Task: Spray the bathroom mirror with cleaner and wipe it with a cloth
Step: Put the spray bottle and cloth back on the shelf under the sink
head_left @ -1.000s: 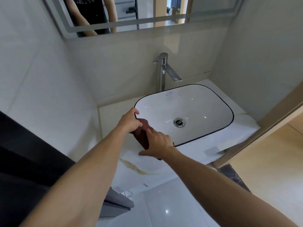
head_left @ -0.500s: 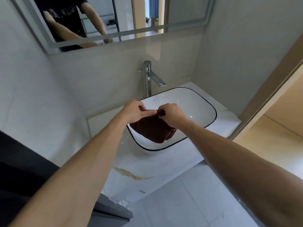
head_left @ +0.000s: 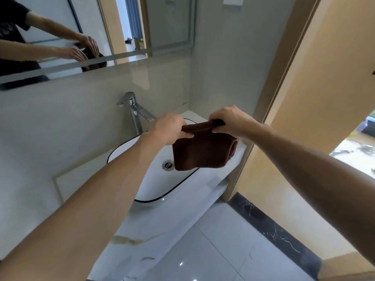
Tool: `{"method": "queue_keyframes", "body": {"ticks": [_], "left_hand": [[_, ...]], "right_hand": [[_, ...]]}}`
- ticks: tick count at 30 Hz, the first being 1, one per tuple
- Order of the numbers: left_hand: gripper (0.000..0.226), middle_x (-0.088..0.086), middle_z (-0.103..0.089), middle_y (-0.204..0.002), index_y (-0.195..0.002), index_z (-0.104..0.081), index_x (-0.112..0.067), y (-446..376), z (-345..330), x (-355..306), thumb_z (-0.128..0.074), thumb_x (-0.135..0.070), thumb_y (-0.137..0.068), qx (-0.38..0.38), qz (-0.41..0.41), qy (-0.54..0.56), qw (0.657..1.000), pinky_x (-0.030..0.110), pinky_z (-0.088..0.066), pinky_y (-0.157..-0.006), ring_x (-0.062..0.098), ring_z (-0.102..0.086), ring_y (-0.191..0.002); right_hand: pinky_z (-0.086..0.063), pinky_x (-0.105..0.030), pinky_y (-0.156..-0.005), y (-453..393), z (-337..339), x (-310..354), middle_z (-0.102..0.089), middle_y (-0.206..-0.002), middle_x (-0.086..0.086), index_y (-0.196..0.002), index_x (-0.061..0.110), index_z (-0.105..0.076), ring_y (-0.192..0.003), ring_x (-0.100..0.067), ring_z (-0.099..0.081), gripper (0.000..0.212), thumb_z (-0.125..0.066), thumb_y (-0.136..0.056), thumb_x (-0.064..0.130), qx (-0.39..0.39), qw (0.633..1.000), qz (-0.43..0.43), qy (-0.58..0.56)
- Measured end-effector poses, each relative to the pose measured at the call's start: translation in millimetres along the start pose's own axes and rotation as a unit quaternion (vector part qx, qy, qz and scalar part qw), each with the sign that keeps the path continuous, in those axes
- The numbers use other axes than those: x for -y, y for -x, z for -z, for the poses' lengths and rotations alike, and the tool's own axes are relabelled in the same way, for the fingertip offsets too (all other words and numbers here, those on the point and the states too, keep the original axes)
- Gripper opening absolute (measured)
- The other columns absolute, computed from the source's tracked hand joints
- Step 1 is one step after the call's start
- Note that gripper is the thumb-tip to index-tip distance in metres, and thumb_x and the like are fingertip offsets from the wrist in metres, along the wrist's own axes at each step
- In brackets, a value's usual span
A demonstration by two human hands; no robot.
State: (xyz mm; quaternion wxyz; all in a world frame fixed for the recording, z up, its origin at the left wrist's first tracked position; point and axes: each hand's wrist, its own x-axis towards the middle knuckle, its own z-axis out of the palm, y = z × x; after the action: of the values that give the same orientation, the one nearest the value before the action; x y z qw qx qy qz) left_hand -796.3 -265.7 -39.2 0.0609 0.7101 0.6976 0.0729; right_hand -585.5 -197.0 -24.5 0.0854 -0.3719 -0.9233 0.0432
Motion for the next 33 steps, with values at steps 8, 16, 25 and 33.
{"method": "queue_keyframes", "body": {"ticks": [8, 16, 25, 33], "left_hand": [[0.036, -0.001, -0.058, -0.077, -0.062, -0.046, -0.030, -1, -24, -49, -0.064, -0.037, -0.092, 0.039, -0.073, 0.092, 0.992, 0.036, -0.045, -0.070, 0.026, -0.057, -0.084], [0.020, 0.001, -0.059, -0.083, -0.075, -0.056, -0.024, 8, -89, -106, -0.057, -0.025, -0.095, 0.056, -0.075, 0.150, 0.984, 0.032, -0.041, -0.067, 0.025, -0.056, -0.082], [0.021, 0.007, -0.061, -0.082, -0.078, -0.050, -0.022, -9, -189, -170, -0.050, -0.029, -0.098, 0.059, -0.050, 0.159, 0.984, 0.036, -0.046, -0.065, 0.033, -0.059, -0.080], [0.019, 0.002, -0.061, -0.081, -0.094, -0.067, -0.018, -36, -296, -183, -0.052, -0.027, -0.099, -0.029, -0.085, 0.195, 0.977, 0.031, -0.043, -0.064, 0.026, -0.058, -0.076]], "right_hand": [[-0.041, -0.034, -0.076, 51, -5, -44, -0.059, -0.089, 0.003, -0.097, 0.018, -0.068, -0.086, -0.019, -0.052, 0.009, -0.070, -0.089, 0.022, 0.037, 0.998, -0.054, 0.023], [-0.049, -0.036, -0.076, 125, -52, -96, -0.067, -0.094, -0.002, -0.100, 0.015, -0.069, -0.088, -0.022, -0.058, 0.010, -0.069, -0.089, 0.017, 0.054, 0.984, -0.168, -0.015], [-0.053, -0.045, -0.085, 185, -138, -161, -0.072, -0.097, -0.007, -0.104, 0.011, -0.071, -0.094, -0.027, -0.064, 0.014, -0.066, -0.092, 0.008, -0.021, 0.952, -0.289, -0.101], [-0.055, -0.043, -0.072, 206, -231, -194, -0.068, -0.087, -0.012, -0.101, 0.007, -0.070, -0.082, -0.034, -0.065, 0.024, -0.055, -0.087, -0.006, -0.191, 0.905, -0.352, -0.148]]}}
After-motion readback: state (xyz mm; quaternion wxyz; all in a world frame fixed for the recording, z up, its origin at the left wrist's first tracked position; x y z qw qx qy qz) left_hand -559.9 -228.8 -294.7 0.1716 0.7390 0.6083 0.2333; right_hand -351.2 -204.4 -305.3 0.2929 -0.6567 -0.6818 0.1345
